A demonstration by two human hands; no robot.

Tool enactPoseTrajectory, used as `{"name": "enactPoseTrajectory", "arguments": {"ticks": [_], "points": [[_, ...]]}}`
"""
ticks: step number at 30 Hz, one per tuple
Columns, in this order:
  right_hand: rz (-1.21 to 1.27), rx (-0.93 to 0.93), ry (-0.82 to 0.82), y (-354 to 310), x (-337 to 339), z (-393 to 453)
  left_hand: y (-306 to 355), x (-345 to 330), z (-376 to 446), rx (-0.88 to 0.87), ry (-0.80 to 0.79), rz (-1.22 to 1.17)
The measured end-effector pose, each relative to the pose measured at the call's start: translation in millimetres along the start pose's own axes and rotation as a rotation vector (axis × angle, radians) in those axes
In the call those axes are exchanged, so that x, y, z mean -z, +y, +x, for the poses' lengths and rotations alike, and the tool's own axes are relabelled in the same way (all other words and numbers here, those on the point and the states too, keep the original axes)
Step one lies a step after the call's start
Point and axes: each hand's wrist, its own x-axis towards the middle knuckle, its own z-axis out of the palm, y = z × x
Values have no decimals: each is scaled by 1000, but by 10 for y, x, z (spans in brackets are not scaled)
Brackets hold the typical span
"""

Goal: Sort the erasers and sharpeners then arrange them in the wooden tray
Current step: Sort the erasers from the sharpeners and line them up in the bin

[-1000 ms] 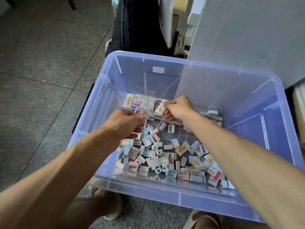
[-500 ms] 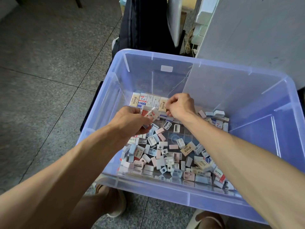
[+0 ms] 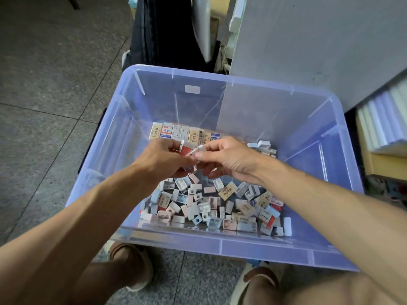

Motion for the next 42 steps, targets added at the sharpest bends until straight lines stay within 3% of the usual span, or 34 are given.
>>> {"name": "enactPoseTrajectory", "arguments": {"ticks": [6, 11, 15, 20, 24, 34, 37, 40, 42], "points": [[75, -73, 58, 35, 262, 30, -15, -11, 59, -3, 113, 63], [-193, -115, 406, 62, 411, 373, -14, 66, 64, 15, 158, 147], [-297, -113, 487, 45, 348, 657, -33, 99, 66, 12, 173, 206], [-196, -78, 607, 116, 262, 841, -18, 131, 77, -5, 194, 212], [-229, -46, 608, 167, 245, 799, -21, 127, 67, 0, 187, 198], [-626, -5, 615, 126, 187, 773, -6, 131, 63, 22, 151, 78], [-415, 74, 533, 79, 123, 527, 18, 55, 59, 14, 110, 58], [-151, 55, 239, 8, 79, 217, 12, -25, 69, -22, 73, 50], [-85, 44, 148, 10, 80, 96, 16, -81, 88, -64, 44, 69]]}}
